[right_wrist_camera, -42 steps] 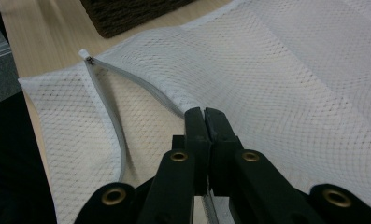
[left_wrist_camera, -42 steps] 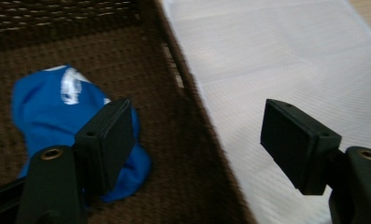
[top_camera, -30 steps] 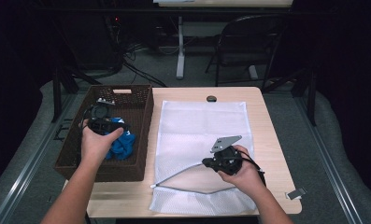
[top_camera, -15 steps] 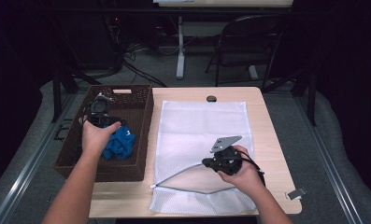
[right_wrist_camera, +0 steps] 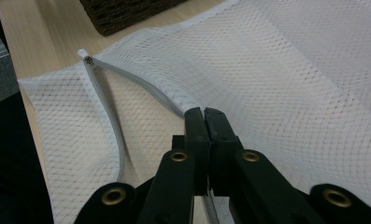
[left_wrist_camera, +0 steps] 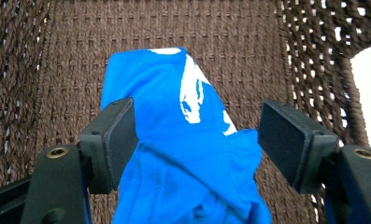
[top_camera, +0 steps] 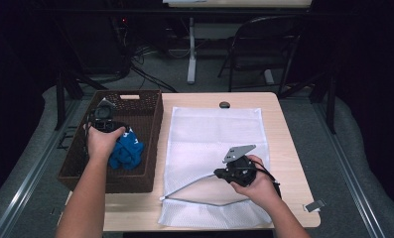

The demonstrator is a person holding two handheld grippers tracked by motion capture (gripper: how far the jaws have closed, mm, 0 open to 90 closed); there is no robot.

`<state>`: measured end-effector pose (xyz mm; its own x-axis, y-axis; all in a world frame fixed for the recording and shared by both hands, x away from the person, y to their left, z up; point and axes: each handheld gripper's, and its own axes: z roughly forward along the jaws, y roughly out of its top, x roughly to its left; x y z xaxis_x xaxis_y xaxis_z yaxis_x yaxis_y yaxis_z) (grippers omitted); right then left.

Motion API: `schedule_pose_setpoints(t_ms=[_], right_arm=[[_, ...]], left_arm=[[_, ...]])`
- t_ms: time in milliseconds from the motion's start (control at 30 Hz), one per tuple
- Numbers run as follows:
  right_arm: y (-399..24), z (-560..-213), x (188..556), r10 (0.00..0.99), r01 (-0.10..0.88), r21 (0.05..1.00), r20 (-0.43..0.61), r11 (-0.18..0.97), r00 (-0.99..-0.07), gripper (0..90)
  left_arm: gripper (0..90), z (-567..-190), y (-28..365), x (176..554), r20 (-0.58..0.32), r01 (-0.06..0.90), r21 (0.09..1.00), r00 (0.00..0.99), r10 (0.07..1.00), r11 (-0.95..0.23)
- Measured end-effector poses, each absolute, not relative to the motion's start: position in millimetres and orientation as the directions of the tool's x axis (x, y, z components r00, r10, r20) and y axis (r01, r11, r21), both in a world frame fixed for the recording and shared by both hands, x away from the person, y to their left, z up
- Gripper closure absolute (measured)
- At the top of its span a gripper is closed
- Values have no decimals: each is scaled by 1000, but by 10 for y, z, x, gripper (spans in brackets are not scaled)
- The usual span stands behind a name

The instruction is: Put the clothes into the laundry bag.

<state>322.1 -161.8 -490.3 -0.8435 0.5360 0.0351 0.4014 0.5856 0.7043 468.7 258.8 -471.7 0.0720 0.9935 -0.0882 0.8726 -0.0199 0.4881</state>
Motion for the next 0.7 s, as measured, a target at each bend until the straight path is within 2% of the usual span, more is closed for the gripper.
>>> schedule_pose_setpoints(t_ms=[700], right_arm=[[-1624, -4901, 3216, 537, 402, 703, 34, 586, -843, 889]], left_arm=[[265, -5061, 2685, 4790, -89, 916, 402, 22, 996, 15]])
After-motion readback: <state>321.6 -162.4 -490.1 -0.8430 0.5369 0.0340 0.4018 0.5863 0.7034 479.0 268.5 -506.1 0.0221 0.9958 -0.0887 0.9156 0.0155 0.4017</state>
